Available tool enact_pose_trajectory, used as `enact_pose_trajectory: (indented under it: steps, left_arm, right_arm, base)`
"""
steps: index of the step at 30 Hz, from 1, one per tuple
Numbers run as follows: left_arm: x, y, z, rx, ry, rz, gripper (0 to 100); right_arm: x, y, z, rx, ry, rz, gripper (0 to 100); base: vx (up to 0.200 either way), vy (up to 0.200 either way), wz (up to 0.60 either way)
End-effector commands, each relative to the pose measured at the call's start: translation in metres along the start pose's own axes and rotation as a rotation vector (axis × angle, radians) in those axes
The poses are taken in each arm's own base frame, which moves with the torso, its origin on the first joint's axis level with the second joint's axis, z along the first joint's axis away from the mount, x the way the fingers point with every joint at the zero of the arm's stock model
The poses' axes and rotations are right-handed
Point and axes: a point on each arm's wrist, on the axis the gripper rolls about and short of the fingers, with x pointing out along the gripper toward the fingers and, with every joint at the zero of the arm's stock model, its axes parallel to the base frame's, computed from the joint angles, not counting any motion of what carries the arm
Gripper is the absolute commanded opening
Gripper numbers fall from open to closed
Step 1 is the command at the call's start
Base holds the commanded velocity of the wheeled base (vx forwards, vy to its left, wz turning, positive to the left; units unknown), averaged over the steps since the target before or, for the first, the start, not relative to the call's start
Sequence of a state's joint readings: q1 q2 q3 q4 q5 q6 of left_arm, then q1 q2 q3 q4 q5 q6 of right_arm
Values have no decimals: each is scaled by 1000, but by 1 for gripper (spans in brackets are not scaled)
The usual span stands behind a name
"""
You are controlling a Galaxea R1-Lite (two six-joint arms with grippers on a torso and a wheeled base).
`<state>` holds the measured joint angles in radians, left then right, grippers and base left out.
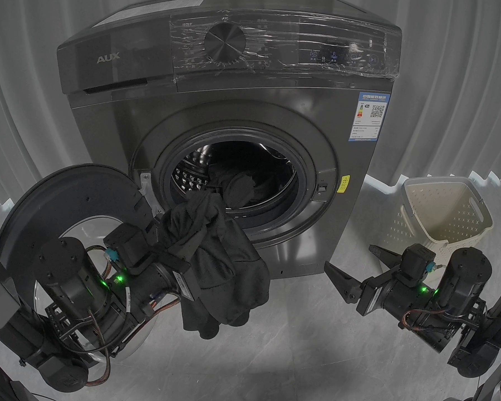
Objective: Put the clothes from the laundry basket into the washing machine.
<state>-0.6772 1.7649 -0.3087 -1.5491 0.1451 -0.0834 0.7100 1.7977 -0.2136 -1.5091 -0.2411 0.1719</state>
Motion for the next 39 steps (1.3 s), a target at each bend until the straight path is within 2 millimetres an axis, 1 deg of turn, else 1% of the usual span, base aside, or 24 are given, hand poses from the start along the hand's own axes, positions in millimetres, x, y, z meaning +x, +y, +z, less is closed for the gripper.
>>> enact_pose_trajectory:
  steps: [1, 2, 8, 16, 22, 26, 35, 39]
  left_arm:
    - [1, -3, -5, 1, 19, -12, 0]
    - [1, -3, -5, 1, 21, -14, 0]
    - [4, -3, -12, 6, 42, 2, 0]
    - [5, -5, -17, 7, 60, 5, 0]
    - [7, -6, -22, 10, 78, 5, 0]
    - [8, -6, -22, 9, 74, 5, 0]
    - [7, -7, -24, 11, 83, 4, 0]
    - [8, -7, -23, 10, 81, 4, 0]
  right_arm:
    - [-1, 2, -1, 0, 4, 7, 100]
    - [0, 2, -1, 0, 4, 6, 100]
    - [0, 2, -1, 0, 3, 6, 100]
    - [0, 2, -1, 0, 4, 7, 100]
    - [0, 2, -1, 1, 4, 7, 100]
    - [0, 2, -1, 0, 4, 7, 100]
    - [1, 2, -3, -1, 12, 8, 100]
    - [0, 2, -3, -1, 12, 8, 100]
  base:
    - [0, 0, 0]
    - [0, 0, 0]
    - [200, 0, 0]
    - [0, 0, 0]
    - [200, 0, 0]
    - [200, 0, 0]
    - [0, 0, 0]
    - [150, 0, 0]
